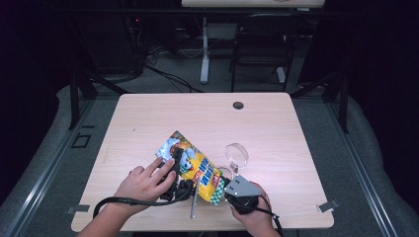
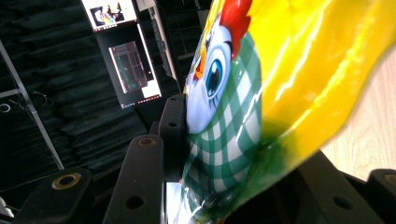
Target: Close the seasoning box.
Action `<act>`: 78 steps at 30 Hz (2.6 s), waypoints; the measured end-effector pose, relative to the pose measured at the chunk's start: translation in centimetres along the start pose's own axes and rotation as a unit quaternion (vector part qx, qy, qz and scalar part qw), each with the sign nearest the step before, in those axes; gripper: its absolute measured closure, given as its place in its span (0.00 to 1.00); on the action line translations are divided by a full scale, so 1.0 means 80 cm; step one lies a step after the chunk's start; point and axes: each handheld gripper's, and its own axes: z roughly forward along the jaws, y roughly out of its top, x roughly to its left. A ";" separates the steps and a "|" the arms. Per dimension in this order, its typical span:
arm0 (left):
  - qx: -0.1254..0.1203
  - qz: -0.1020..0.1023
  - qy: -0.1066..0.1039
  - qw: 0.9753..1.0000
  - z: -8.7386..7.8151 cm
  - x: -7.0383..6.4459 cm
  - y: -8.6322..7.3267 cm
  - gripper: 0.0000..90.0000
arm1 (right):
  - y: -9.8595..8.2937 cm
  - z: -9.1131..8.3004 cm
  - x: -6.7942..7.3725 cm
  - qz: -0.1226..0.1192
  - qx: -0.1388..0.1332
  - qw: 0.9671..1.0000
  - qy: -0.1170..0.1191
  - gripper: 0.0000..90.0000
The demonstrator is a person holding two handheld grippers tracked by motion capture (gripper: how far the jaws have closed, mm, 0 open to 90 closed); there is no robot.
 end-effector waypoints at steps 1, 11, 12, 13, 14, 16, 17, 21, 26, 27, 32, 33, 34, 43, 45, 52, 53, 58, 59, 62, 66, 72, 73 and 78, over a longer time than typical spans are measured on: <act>0.000 0.000 0.000 1.000 0.000 0.000 0.000 0.73 | 0.000 0.000 0.000 0.000 0.001 1.000 0.000 0.97; -0.001 -0.003 -0.004 1.000 0.000 -0.002 0.002 0.74 | -0.001 0.002 0.000 0.001 0.002 1.000 0.000 0.97; -0.001 -0.003 -0.004 1.000 0.000 -0.001 0.002 0.74 | 0.000 0.002 0.000 0.001 0.003 1.000 0.000 0.97; -0.002 -0.003 -0.005 1.000 0.000 -0.001 0.002 0.74 | 0.000 0.002 0.000 0.001 0.003 1.000 0.000 0.97; -0.002 -0.003 -0.004 1.000 0.000 -0.001 0.002 0.74 | 0.000 0.002 0.000 0.001 0.003 1.000 0.000 0.97; -0.001 -0.003 -0.005 1.000 0.000 -0.001 0.002 0.74 | 0.000 0.002 0.000 0.002 0.002 1.000 -0.001 0.97; -0.001 -0.003 -0.005 1.000 0.000 -0.001 0.002 0.74 | 0.000 0.002 0.000 0.002 0.003 1.000 0.000 0.97; -0.001 0.000 -0.002 1.000 -0.001 -0.003 0.002 0.74 | -0.001 0.003 0.000 0.000 0.005 1.000 0.001 0.97; 0.000 -0.001 -0.008 1.000 -0.001 -0.002 0.002 0.74 | -0.001 0.004 0.000 0.001 0.005 1.000 0.001 0.97; 0.000 -0.001 -0.008 1.000 -0.001 -0.002 0.002 0.74 | -0.001 0.004 0.000 0.002 0.005 1.000 0.001 0.97; -0.001 -0.002 -0.008 1.000 -0.001 -0.002 0.002 0.74 | -0.001 0.004 0.000 0.003 0.005 1.000 0.001 0.97; -0.002 -0.002 -0.008 1.000 -0.001 -0.001 0.002 0.74 | -0.001 0.004 0.000 0.002 0.005 1.000 0.001 0.97; -0.002 -0.003 -0.009 1.000 -0.002 -0.001 0.002 0.74 | -0.001 0.005 0.000 0.003 0.005 1.000 0.001 0.97; -0.005 -0.002 -0.009 1.000 -0.002 0.000 0.004 0.76 | -0.001 0.005 0.000 0.003 0.005 1.000 0.001 0.97; -0.006 -0.002 -0.009 1.000 -0.002 0.000 0.004 0.76 | -0.001 0.005 0.000 0.005 0.005 1.000 0.001 0.97; -0.007 0.002 -0.012 1.000 -0.003 -0.002 0.004 0.78 | -0.001 0.006 -0.001 0.004 0.006 1.000 0.002 0.97; -0.009 0.003 -0.010 1.000 -0.003 -0.003 0.004 0.79 | -0.001 0.006 -0.001 0.005 0.005 1.000 0.001 0.97; -0.008 0.008 -0.012 1.000 -0.004 -0.002 0.003 0.79 | -0.001 0.007 0.000 0.005 0.004 1.000 0.001 0.97; -0.008 0.008 -0.012 1.000 -0.005 -0.002 0.004 0.79 | -0.001 0.007 0.000 0.004 0.004 1.000 0.001 0.97; -0.008 0.008 -0.014 1.000 -0.005 -0.002 0.004 0.79 | -0.001 0.007 0.000 0.005 0.004 1.000 0.001 0.97; -0.007 0.009 -0.015 1.000 -0.005 -0.001 0.004 0.79 | -0.001 0.007 -0.001 0.005 0.004 1.000 0.002 0.97; -0.009 0.013 -0.010 1.000 -0.006 0.000 0.005 0.80 | -0.001 0.007 -0.001 0.004 0.005 1.000 0.003 0.97; -0.007 0.019 -0.004 1.000 -0.006 -0.001 0.006 0.80 | -0.001 0.008 0.000 0.005 0.004 1.000 0.002 0.97; -0.008 0.017 -0.010 1.000 -0.007 0.000 0.006 0.81 | -0.001 0.007 0.000 0.003 0.004 1.000 0.003 0.97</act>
